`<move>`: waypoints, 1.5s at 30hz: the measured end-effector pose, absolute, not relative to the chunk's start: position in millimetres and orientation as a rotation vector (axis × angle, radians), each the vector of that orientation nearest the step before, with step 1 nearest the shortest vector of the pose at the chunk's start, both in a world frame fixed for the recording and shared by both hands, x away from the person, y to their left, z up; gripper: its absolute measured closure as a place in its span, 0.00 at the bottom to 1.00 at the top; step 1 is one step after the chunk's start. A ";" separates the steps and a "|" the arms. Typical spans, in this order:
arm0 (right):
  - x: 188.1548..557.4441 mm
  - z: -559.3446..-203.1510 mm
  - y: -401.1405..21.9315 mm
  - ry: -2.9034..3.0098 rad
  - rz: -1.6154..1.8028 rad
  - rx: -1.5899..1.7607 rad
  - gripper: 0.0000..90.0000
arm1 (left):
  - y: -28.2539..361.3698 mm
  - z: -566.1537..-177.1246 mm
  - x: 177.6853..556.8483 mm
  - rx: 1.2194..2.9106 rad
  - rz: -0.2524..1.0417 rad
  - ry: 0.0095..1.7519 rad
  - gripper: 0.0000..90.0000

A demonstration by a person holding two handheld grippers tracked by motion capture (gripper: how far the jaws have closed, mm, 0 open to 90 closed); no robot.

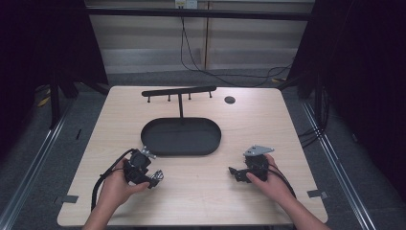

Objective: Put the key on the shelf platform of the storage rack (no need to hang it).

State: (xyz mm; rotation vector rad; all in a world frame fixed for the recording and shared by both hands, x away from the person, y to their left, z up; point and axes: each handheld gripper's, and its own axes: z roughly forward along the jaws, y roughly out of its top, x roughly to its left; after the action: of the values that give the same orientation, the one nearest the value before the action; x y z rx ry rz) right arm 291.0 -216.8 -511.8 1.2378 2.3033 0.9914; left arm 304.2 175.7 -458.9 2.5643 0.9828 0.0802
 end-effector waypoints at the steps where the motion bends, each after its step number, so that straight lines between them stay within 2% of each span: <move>1: 291.0 -511.8 -216.7 2.303 0.991 1.238 0.15 | 175.4 -458.7 304.4 2.558 0.077 0.998 0.43; 25: 291.0 -511.8 -216.7 2.303 0.991 1.239 0.15 | 161.2 -468.6 319.2 2.676 0.044 0.998 0.50; 31: 291.0 -511.8 -216.8 2.303 0.991 1.238 0.15 | 151.3 -467.3 322.1 2.734 0.057 0.988 0.58; 35: 291.0 -511.8 -216.7 2.303 0.991 1.238 0.15 | 142.5 -464.8 325.5 2.801 0.026 0.997 0.75; 45: 291.0 -511.8 -216.8 2.303 0.992 1.238 0.15 | 142.9 -461.4 328.8 2.790 -0.020 1.045 0.76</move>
State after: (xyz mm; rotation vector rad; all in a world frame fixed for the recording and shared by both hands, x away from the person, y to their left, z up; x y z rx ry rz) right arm 291.0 -216.8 -511.8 1.2381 2.3034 0.9915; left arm 328.8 142.9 -461.4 2.7901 1.0454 -0.0199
